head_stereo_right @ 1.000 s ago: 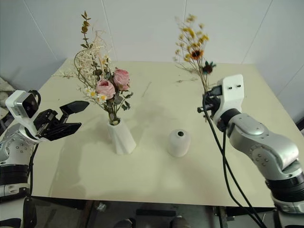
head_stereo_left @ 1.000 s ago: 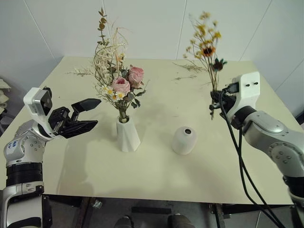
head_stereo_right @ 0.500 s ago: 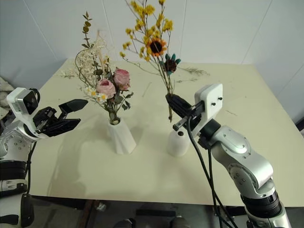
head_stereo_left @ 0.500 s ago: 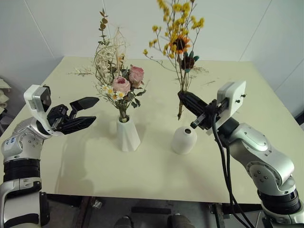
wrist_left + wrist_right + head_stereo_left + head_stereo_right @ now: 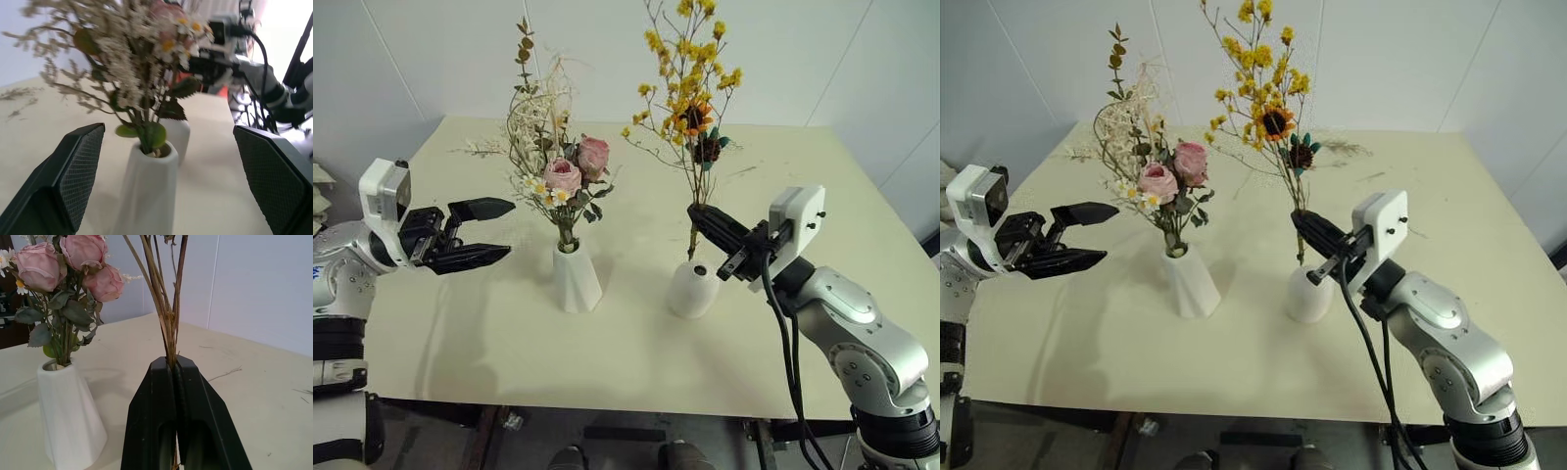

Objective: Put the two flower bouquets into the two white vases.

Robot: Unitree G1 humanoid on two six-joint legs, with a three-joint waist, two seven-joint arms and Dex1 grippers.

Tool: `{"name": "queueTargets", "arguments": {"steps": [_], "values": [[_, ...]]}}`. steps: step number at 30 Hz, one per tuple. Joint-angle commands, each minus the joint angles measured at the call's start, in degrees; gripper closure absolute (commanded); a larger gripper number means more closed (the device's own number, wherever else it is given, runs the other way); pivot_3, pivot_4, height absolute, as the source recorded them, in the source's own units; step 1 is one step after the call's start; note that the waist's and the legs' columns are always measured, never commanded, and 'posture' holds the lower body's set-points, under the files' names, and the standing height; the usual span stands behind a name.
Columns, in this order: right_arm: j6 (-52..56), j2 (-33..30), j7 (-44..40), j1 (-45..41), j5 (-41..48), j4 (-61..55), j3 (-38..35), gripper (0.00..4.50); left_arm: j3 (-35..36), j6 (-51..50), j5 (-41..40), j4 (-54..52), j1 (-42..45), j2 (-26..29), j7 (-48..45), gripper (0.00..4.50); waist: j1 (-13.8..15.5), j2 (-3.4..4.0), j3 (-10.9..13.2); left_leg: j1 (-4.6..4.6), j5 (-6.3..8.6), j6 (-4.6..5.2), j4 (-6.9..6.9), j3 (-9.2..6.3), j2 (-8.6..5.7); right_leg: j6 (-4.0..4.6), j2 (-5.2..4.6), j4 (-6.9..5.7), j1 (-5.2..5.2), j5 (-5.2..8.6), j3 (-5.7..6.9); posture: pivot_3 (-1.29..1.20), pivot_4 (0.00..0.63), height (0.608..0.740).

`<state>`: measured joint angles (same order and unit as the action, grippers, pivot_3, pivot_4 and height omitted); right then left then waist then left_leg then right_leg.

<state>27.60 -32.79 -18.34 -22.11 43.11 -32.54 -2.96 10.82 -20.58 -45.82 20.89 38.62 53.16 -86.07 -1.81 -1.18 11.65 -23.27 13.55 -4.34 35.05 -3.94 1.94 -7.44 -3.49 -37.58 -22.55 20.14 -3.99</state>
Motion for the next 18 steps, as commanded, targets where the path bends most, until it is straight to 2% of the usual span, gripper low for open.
{"name": "queueTargets", "arguments": {"steps": [1, 10, 18], "values": [[-0.9, -0.2, -2.7, 0.2, -0.5, -0.4, -2.2, 4.48, 0.2, 0.2, -3.0, -6.2, -2.8, 2.4, -6.4, 0.00, -0.1, 0.00, 0.0, 0.00, 0.00, 0.00, 0.00, 0.00, 0.00, 0.00, 0.00, 0.00, 0.00, 0.00, 0.00, 0.00, 0.150, 0.740], [-0.7, 0.1, -6.5, -0.4, -0.9, 1.6, -3.1, 4.48, 3.5, -3.5, -5.9, -19.6, -12.6, 3.4, -5.2, 0.00, 0.0, 0.00, 0.0, 0.01, 0.00, 0.00, 0.00, 0.01, 0.01, 0.03, 0.00, -0.01, 0.00, 0.01, -0.02, 0.00, 0.150, 0.740], [-0.4, 1.0, -7.9, -0.2, -0.6, 1.1, -3.2, 4.48, 4.8, -3.1, -4.9, -23.9, -16.0, 2.0, -2.5, 0.00, 0.0, 0.01, 0.0, 0.02, 0.00, 0.00, -0.01, 0.01, 0.00, 0.03, 0.00, 0.00, 0.01, 0.02, -0.02, 0.00, 0.150, 0.740]]}}
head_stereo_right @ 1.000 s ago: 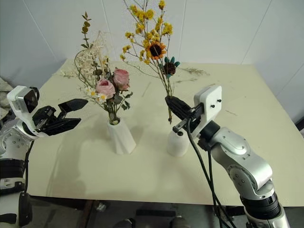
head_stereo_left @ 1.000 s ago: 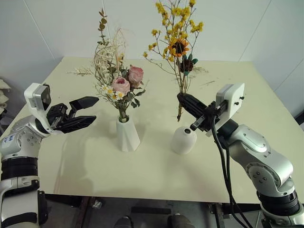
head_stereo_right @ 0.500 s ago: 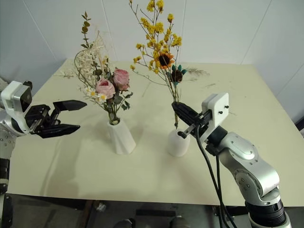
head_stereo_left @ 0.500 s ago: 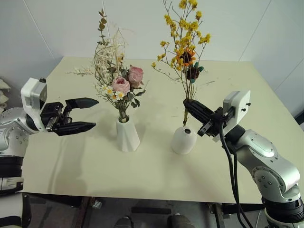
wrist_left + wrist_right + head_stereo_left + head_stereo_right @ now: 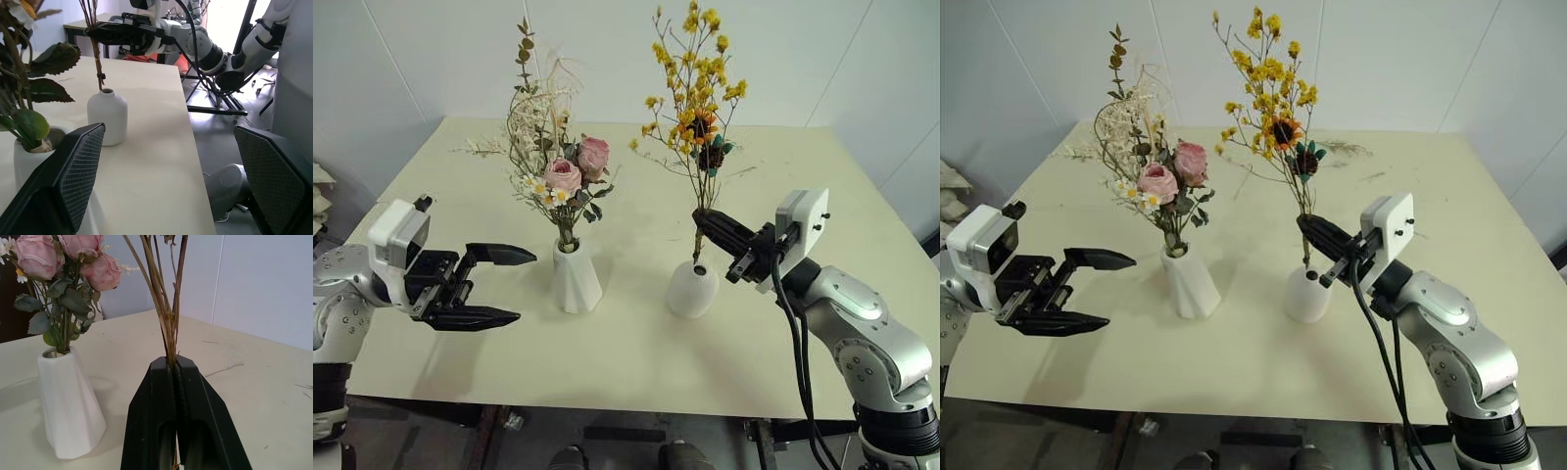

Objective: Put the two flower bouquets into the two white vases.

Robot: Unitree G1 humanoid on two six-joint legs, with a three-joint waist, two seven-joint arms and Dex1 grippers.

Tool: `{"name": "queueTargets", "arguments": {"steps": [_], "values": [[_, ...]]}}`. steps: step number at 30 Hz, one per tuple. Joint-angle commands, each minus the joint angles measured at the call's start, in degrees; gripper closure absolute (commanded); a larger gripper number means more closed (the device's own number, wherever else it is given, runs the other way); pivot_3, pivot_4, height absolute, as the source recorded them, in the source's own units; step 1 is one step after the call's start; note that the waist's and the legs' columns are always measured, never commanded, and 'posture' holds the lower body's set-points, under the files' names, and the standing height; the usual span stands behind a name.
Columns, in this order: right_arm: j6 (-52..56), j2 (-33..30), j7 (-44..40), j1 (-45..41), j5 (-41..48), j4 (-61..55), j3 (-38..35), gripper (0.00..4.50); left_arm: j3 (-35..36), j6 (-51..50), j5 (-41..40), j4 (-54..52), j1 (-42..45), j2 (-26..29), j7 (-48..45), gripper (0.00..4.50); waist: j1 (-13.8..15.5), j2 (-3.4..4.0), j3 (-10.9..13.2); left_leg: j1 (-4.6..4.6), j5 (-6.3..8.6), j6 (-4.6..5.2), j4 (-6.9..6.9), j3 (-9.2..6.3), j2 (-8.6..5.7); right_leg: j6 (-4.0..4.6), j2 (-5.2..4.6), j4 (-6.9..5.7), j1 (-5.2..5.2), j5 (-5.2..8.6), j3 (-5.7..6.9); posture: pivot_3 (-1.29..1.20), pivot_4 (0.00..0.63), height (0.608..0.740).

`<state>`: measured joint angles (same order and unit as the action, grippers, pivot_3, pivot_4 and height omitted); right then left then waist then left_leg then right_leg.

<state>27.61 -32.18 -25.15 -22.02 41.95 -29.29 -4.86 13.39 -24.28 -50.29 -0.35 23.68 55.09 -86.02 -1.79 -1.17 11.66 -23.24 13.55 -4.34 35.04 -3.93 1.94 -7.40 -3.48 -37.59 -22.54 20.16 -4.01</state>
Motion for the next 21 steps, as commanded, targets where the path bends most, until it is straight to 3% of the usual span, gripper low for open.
{"name": "queueTargets", "arguments": {"steps": [1, 21], "values": [[-0.5, 0.5, -1.2, 0.1, 0.9, -2.6, -1.4, 4.48, 2.4, 0.5, -0.3, -3.1, -1.5, -0.1, -2.0, 0.00, 0.0, 0.00, 0.0, 0.00, 0.00, 0.00, 0.00, 0.00, 0.00, 0.00, -0.01, 0.00, 0.00, 0.00, 0.00, 0.00, 0.150, 0.740], [-1.0, 1.2, -0.7, 4.2, 1.5, -4.6, -5.3, 4.48, 4.9, -2.8, -1.0, -8.3, -5.8, -3.0, 3.4, 0.00, 0.0, 0.00, 0.0, 0.01, 0.00, 0.00, 0.00, 0.00, -0.01, 0.00, -0.01, 0.03, 0.03, 0.00, -0.01, 0.00, 0.150, 0.740]]}}
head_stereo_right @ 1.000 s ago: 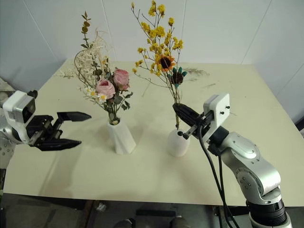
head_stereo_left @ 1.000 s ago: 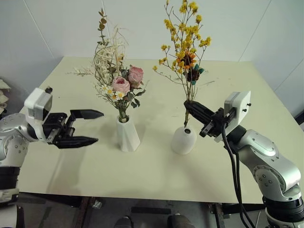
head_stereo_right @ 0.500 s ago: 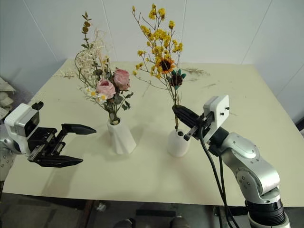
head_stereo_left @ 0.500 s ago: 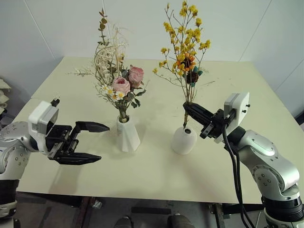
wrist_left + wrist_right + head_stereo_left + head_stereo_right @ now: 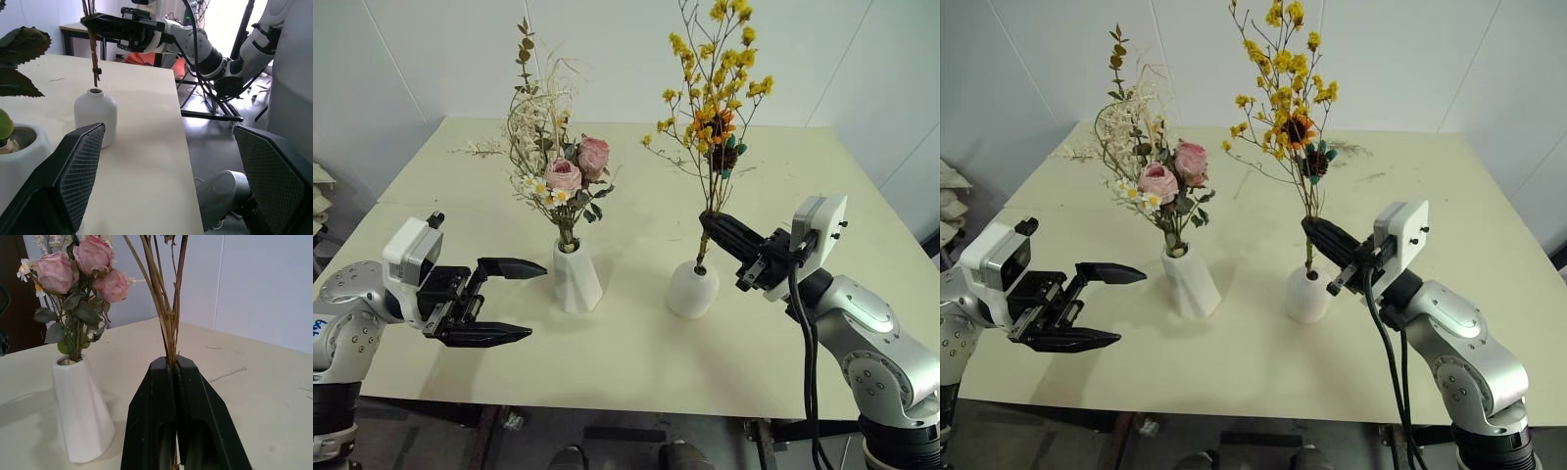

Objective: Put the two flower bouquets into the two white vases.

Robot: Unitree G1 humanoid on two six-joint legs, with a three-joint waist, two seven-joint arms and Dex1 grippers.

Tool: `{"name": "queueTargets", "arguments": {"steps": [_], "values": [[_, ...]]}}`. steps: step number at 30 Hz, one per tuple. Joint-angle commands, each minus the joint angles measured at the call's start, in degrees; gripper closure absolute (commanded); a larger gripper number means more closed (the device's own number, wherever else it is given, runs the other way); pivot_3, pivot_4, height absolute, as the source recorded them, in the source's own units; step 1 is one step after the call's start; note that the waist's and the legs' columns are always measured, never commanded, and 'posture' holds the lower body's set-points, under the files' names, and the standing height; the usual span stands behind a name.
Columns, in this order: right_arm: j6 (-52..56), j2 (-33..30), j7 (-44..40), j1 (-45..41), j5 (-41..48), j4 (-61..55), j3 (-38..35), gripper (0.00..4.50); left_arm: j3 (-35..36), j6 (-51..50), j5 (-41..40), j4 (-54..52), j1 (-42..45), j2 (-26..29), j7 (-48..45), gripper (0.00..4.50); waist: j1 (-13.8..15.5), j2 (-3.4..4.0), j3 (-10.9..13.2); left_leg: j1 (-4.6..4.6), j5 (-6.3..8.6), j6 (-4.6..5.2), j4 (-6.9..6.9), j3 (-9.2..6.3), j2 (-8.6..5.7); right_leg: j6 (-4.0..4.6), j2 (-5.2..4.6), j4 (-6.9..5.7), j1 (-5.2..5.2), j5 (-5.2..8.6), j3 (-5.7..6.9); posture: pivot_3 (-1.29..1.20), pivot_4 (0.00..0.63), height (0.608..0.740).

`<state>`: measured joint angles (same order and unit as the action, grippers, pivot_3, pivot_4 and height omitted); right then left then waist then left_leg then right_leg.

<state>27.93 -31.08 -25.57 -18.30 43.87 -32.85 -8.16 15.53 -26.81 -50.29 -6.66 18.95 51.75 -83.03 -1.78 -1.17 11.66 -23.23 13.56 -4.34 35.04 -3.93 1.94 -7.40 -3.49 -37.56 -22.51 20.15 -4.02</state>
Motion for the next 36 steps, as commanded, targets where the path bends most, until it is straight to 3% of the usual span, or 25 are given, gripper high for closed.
{"name": "queueTargets", "arguments": {"steps": [1, 36], "values": [[-1.6, 0.2, -0.4, 0.6, -0.7, -0.7, -2.0, 4.48, 3.0, -0.3, -0.9, -2.2, -1.4, 0.4, 0.4, 0.00, 0.0, 0.00, 0.0, 0.00, 0.00, 0.00, 0.00, 0.00, 0.00, 0.00, 0.00, 0.00, 0.00, 0.00, 0.00, 0.00, 0.150, 0.740], [-5.6, 5.4, -3.3, 3.0, -6.7, 4.3, 0.5, 4.48, 2.0, -2.1, -0.4, -3.9, 0.0, -1.1, 3.0, 0.00, 0.0, 0.00, 0.0, 0.03, 0.00, 0.00, 0.00, 0.00, -0.01, 0.00, 0.00, -0.02, 0.02, 0.00, 0.00, 0.00, 0.150, 0.740]]}}
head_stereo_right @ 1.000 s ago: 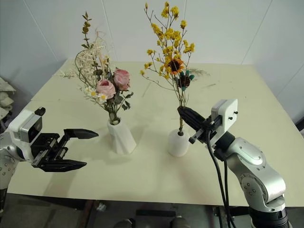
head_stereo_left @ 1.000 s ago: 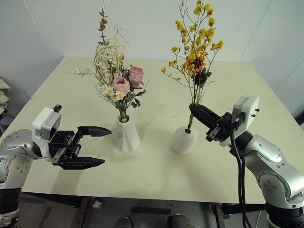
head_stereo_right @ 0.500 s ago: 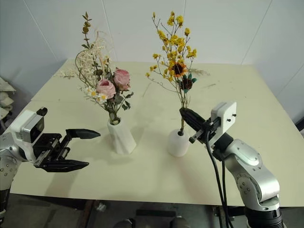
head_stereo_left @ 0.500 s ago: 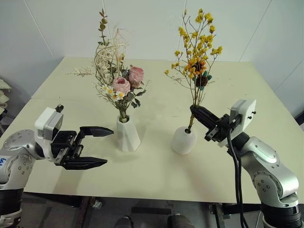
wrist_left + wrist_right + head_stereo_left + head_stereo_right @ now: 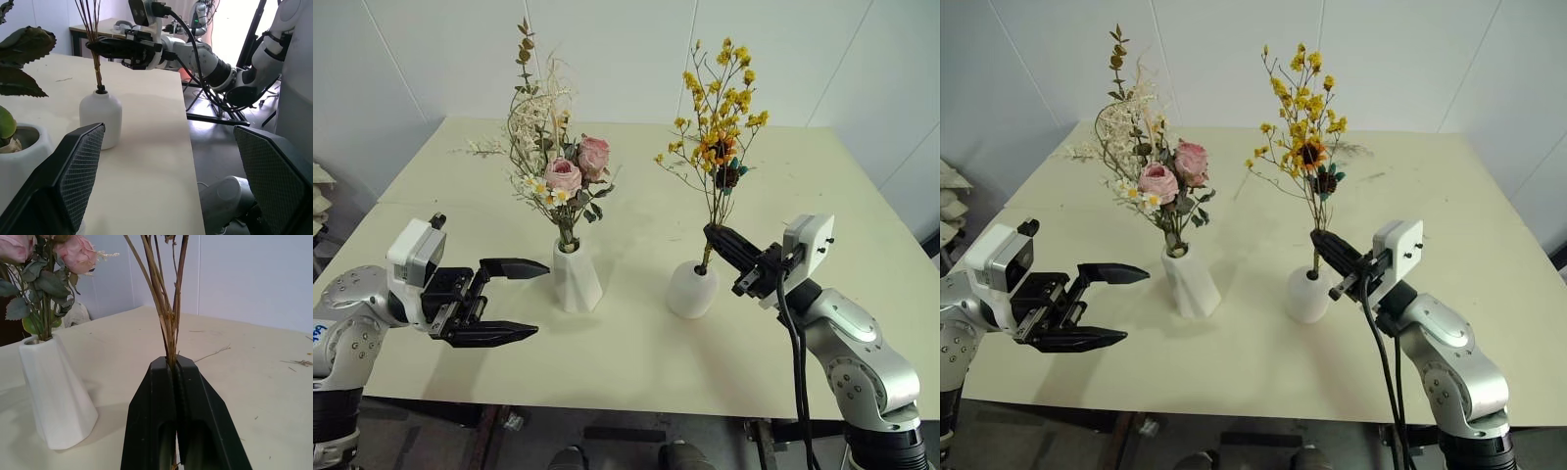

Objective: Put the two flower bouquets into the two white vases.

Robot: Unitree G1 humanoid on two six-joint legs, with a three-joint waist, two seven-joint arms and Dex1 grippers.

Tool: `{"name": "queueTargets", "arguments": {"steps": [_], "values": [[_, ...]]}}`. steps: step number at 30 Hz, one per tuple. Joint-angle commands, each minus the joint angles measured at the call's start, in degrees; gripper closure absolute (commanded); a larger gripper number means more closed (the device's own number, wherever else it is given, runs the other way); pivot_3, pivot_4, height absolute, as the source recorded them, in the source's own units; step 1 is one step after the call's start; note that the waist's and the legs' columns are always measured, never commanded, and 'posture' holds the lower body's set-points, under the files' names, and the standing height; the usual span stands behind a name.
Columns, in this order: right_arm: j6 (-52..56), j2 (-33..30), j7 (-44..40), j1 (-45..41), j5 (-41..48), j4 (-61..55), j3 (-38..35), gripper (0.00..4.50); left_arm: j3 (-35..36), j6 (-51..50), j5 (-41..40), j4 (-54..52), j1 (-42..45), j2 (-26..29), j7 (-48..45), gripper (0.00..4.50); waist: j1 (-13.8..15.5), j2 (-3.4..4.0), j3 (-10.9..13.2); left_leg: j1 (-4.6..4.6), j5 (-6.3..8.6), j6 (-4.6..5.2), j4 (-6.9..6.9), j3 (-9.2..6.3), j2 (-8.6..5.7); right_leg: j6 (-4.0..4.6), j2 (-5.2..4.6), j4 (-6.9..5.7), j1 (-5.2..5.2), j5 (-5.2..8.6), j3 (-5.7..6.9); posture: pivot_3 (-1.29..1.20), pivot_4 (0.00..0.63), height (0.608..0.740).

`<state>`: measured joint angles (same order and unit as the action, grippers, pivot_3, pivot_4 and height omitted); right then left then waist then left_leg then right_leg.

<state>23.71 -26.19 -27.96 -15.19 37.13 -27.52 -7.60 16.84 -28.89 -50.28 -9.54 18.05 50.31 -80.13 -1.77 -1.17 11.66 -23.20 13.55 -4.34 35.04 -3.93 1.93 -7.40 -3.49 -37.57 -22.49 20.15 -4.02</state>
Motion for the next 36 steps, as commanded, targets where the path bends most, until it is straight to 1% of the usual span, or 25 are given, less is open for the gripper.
{"name": "queueTargets", "arguments": {"steps": [1, 12, 26, 36], "values": [[-1.5, 0.7, -1.0, -0.2, -0.2, -0.8, 0.2, 4.48, 1.1, 0.0, -0.3, -0.7, 0.9, 0.5, 0.1, 0.00, 0.0, 0.00, 0.0, 0.00, 0.00, 0.00, 0.00, 0.00, 0.00, 0.00, 0.00, 0.00, 0.00, 0.00, 0.00, 0.00, 0.150, 0.740], [-2.0, 1.4, -2.2, 0.2, -1.0, 0.3, 0.4, 4.48, 3.6, 0.7, 0.3, 0.1, -1.0, 2.4, -0.7, 0.00, 0.0, 0.00, 0.0, 0.00, 0.00, 0.00, 0.00, 0.00, 0.00, 0.00, -0.01, 0.00, 0.00, 0.00, 0.00, 0.00, 0.150, 0.740], [-3.8, 2.3, -3.9, 2.0, -2.8, 3.1, 0.6, 4.48, 2.9, 0.9, 0.6, 0.6, -0.3, 1.5, -0.9, 0.00, 0.0, 0.00, 0.0, 0.01, 0.00, 0.00, 0.00, 0.00, 0.00, 0.00, 0.00, 0.00, 0.00, 0.00, 0.00, 0.00, 0.150, 0.740], [-3.8, 2.5, -4.5, 2.7, -3.5, 2.9, 1.2, 4.48, 2.3, 0.4, -0.1, -0.3, -0.1, 0.1, -0.7, 0.00, 0.0, 0.00, 0.0, 0.01, 0.00, 0.00, 0.00, 0.00, 0.00, 0.00, 0.00, 0.00, 0.01, 0.00, 0.00, 0.00, 0.150, 0.740]]}}
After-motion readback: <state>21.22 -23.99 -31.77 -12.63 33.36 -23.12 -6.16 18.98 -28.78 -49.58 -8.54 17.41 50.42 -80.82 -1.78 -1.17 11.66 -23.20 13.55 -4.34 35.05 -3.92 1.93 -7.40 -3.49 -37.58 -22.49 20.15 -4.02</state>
